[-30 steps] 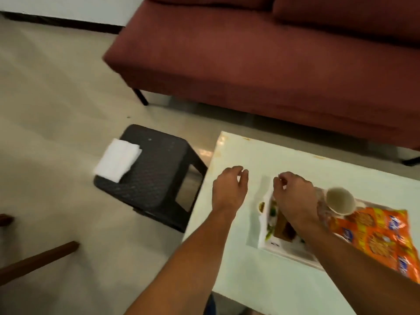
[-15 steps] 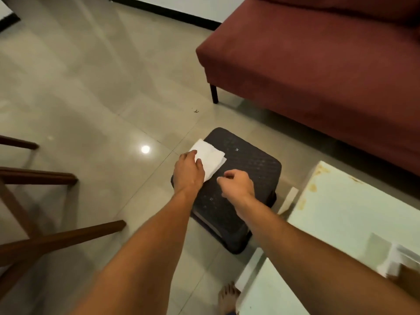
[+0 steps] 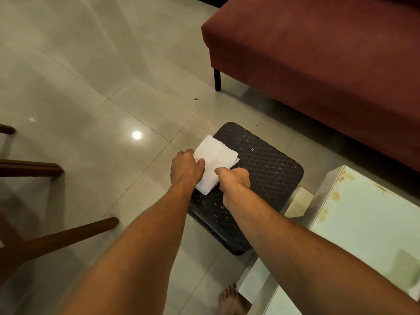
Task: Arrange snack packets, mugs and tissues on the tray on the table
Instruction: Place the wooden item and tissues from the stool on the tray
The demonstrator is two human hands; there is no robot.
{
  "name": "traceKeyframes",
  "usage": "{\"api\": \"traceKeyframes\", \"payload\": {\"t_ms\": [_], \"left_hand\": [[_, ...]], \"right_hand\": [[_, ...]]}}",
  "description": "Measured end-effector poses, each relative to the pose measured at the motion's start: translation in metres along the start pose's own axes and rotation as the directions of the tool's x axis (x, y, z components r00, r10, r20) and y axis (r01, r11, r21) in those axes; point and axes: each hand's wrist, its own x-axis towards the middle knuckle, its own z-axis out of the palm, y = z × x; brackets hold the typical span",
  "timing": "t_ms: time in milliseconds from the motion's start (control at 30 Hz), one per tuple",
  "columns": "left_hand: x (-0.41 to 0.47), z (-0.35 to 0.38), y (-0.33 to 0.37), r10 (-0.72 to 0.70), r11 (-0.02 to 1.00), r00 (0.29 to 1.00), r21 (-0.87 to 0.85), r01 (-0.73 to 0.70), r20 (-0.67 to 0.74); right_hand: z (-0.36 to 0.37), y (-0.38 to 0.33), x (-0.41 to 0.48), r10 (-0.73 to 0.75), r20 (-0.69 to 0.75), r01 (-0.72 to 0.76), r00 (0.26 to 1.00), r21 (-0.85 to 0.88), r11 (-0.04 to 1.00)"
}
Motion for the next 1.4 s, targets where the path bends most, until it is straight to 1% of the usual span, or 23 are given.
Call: {"api": "traceKeyframes", "payload": {"t_ms": [133,300,433,500,567,667,700,767,833,900,967,1000,1033,1067,1100,1133,1167,1200,1233,1267,1300,1333,1400], "left_hand": [[0.001,-0.004,-0.004,0.012,0.999,0.999,-0.038,-0.014,-0.052],[0.003,-0.001,-0.002,0.070,0.998,0.994,-0.004,-0.070,-0.082],[-0.004,0.003,0.004,0.081,0.996,0.994,-0.033,-0.084,-0.077],[-0.010,0.003,0.006,0.098,0.992,0.991,-0.064,-0.105,-0.091],[-0.019,0.002,0.010,0.153,0.985,0.981,-0.066,-0.162,-0.123],[-0.037,0.001,0.021,0.224,0.967,0.961,-0.089,-0.240,-0.165],[-0.043,0.002,0.026,0.225,0.964,0.964,-0.108,-0.241,-0.140],[-0.053,0.005,0.037,0.198,0.961,0.979,-0.186,-0.203,-0.042],[-0.068,0.010,0.049,0.151,0.934,0.987,-0.337,-0.122,0.062],[-0.086,0.014,0.064,0.093,0.846,0.978,-0.532,0.022,0.187],[-0.110,0.018,0.083,0.061,0.715,0.932,-0.667,0.210,0.358],[-0.123,0.021,0.094,0.076,0.621,0.883,-0.714,0.322,0.464],[-0.136,0.024,0.105,0.121,0.504,0.819,-0.745,0.437,0.561],[-0.146,0.028,0.113,0.190,0.370,0.747,-0.751,0.547,0.638],[-0.159,0.032,0.123,0.287,0.234,0.673,-0.731,0.641,0.682],[-0.171,0.037,0.132,0.389,0.114,0.608,-0.691,0.713,0.692],[-0.185,0.040,0.142,0.479,0.001,0.565,-0.644,0.765,0.672],[-0.199,0.042,0.154,0.542,-0.102,0.554,-0.605,0.790,0.632],[-0.210,0.045,0.164,0.586,-0.182,0.565,-0.585,0.791,0.581],[-0.223,0.047,0.177,0.614,-0.217,0.578,-0.589,0.778,0.537],[-0.235,0.049,0.189,0.628,-0.215,0.584,-0.607,0.765,0.514],[-0.247,0.052,0.200,0.618,-0.180,0.586,-0.632,0.754,0.524],[-0.266,0.058,0.219,0.555,-0.083,0.587,-0.663,0.744,0.590]], "right_hand": [[0.004,-0.001,-0.002,0.043,0.054,-0.048,0.998,0.089,0.995],[0.005,0.003,0.004,0.022,0.080,-0.032,0.997,0.126,0.991],[0.007,0.005,0.011,-0.002,0.010,0.002,1.000,0.035,0.999],[0.006,0.007,0.011,-0.062,-0.005,0.062,0.998,-0.012,0.998],[0.001,0.010,0.011,-0.152,-0.016,0.150,0.988,-0.081,0.985],[-0.017,0.010,0.005,-0.257,-0.048,0.249,0.965,-0.135,0.959],[-0.026,0.010,0.003,-0.293,-0.051,0.283,0.955,-0.147,0.948],[-0.046,0.007,-0.002,-0.372,-0.049,0.357,0.927,-0.197,0.913],[-0.071,0.005,-0.010,-0.463,-0.053,0.436,0.885,-0.255,0.863],[-0.097,0.004,-0.021,-0.556,-0.064,0.515,0.829,-0.304,0.802],[-0.130,0.002,-0.034,-0.646,-0.078,0.586,0.759,-0.351,0.731],[-0.149,0.000,-0.040,-0.685,-0.075,0.615,0.725,-0.378,0.692],[-0.167,-0.003,-0.046,-0.716,-0.058,0.640,0.696,-0.401,0.655],[-0.183,-0.007,-0.051,-0.734,-0.032,0.661,0.678,-0.410,0.628],[-0.203,-0.012,-0.055,-0.741,-0.010,0.676,0.671,-0.402,0.617],[-0.222,-0.016,-0.059,-0.734,0.015,0.684,0.679,-0.377,0.625],[-0.242,-0.019,-0.062,-0.710,0.040,0.678,0.704,-0.337,0.653],[-0.262,-0.020,-0.065,-0.674,0.068,0.662,0.736,-0.281,0.695],[-0.279,-0.019,-0.067,-0.630,0.093,0.633,0.771,-0.220,0.742],[-0.300,-0.016,-0.069,-0.592,0.101,0.600,0.799,-0.181,0.779],[-0.319,-0.011,-0.069,-0.572,0.093,0.579,0.815,-0.182,0.795],[-0.338,-0.004,-0.069,-0.564,0.065,0.564,0.823,-0.205,0.800],[-0.371,0.010,-0.068,-0.582,-0.028,0.553,0.813,-0.274,0.786]]}}
